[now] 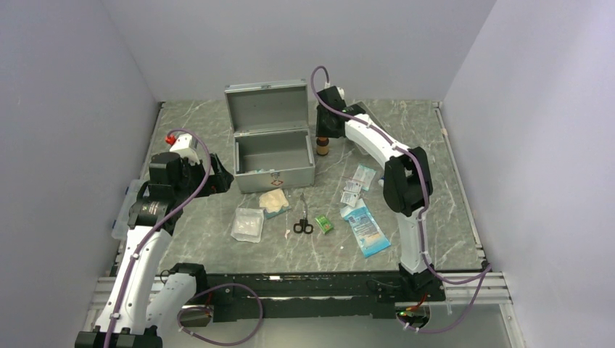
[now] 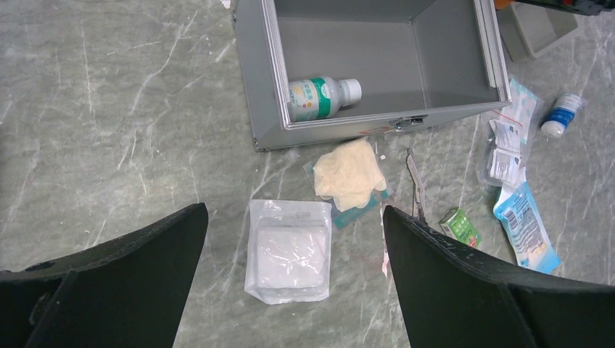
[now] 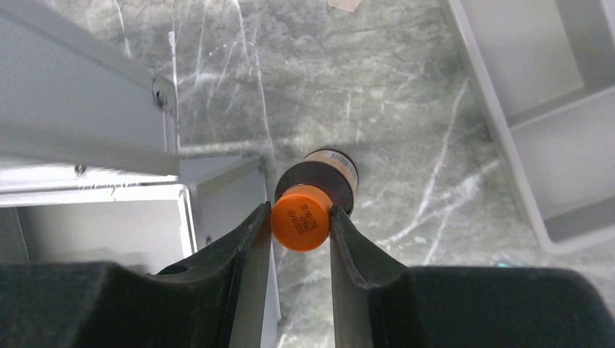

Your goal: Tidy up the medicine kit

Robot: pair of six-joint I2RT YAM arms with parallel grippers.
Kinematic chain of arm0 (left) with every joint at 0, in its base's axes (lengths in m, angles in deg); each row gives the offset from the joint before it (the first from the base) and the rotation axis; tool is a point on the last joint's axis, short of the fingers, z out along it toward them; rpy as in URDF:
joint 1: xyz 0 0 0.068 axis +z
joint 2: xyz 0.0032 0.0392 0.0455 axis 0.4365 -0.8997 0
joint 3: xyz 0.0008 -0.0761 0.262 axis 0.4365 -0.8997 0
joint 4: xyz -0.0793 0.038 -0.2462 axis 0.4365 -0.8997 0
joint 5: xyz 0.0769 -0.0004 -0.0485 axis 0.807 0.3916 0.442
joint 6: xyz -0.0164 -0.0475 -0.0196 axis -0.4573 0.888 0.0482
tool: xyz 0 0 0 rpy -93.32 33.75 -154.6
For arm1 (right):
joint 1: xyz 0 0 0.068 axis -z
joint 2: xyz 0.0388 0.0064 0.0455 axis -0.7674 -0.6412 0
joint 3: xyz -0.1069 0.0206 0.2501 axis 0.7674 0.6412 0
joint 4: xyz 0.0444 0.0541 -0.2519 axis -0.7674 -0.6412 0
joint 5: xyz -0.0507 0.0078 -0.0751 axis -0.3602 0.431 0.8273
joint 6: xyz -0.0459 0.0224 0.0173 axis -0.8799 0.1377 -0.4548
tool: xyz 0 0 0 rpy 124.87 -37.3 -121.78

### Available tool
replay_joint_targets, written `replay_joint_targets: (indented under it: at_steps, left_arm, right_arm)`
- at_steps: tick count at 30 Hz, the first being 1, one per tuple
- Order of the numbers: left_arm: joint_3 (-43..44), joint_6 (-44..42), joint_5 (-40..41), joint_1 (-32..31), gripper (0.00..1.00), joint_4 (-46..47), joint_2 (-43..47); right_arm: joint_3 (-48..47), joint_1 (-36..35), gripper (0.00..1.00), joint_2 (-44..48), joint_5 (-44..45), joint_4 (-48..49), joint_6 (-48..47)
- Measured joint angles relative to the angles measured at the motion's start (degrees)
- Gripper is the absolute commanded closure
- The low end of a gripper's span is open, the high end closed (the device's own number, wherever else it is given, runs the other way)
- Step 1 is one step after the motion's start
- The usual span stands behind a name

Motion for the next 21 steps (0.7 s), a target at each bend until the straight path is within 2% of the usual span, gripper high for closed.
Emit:
replay_joint_targets:
  at_steps: [3, 14, 21]
  left_arm:
    - [0.0, 0.0, -0.02, 0.0, 0.01, 0.0, 0.0]
    - [0.0, 0.09, -0.24, 0.11, 0.01, 0.0, 0.02]
    - [0.0, 0.07, -0.24, 0.15, 0.01, 0.0, 0.07]
  right_arm:
    - [1.75, -0.52, 1.0, 3.56, 1.11, -1.09, -0.57]
    - [3.69, -5.14, 1.0, 25.49, 0.63, -1.62, -2.14]
    - [5.75, -8.26, 1.0, 28.11, -7.56, 3.43, -0.35]
